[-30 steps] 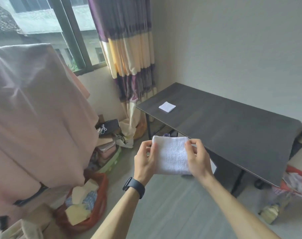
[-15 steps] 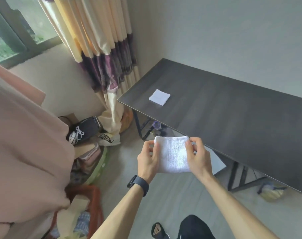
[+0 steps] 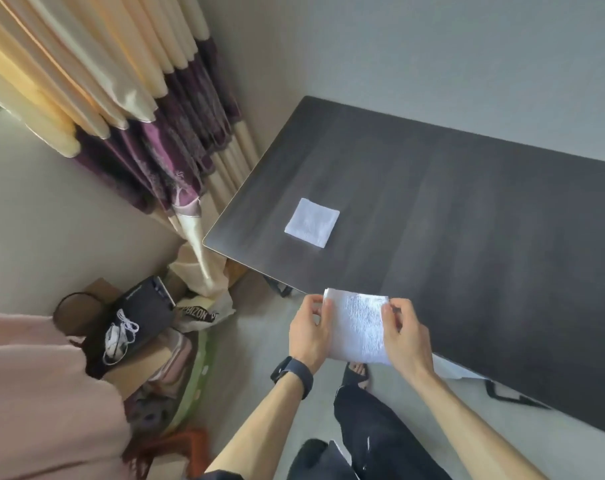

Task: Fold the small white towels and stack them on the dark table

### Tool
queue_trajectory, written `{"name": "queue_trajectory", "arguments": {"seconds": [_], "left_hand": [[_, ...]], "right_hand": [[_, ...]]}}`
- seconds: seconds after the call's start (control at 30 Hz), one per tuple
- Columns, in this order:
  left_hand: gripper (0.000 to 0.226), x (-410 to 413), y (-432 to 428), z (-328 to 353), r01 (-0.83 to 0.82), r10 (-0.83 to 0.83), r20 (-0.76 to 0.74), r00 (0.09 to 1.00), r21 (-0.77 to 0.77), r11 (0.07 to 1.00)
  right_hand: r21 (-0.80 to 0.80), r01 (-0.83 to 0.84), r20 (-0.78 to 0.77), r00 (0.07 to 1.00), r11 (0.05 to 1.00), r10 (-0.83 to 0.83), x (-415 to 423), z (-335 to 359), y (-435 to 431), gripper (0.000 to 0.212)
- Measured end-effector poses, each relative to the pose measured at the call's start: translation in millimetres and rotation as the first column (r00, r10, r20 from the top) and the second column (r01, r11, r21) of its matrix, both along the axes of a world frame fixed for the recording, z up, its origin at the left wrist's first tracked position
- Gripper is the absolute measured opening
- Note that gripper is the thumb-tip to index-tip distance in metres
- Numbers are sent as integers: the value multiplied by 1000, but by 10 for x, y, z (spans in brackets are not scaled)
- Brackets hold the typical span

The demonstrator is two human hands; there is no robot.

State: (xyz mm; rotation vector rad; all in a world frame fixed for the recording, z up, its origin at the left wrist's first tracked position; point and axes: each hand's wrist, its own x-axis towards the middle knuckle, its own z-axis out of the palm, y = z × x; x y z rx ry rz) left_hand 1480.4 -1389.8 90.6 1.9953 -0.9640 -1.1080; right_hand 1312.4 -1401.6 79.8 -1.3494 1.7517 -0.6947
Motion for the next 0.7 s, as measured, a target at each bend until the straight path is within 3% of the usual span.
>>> {"name": "queue_trajectory", "arguments": {"seconds": [0.2, 0.4, 0.7], "left_hand": [[15, 169, -1130, -184, 127, -130, 25, 991, 89, 988], [18, 141, -2075, -595, 302, -310, 25, 950, 167, 939], [17, 48, -2855, -1288, 513, -561, 133, 817, 276, 813]], "right_hand": [[93, 43, -39, 998, 995, -39, 124, -202, -986, 9], [161, 109, -228, 971, 981, -70, 88, -598, -1679, 15], [257, 270, -375, 913, 928, -162, 122, -1159, -2209, 21]]}}
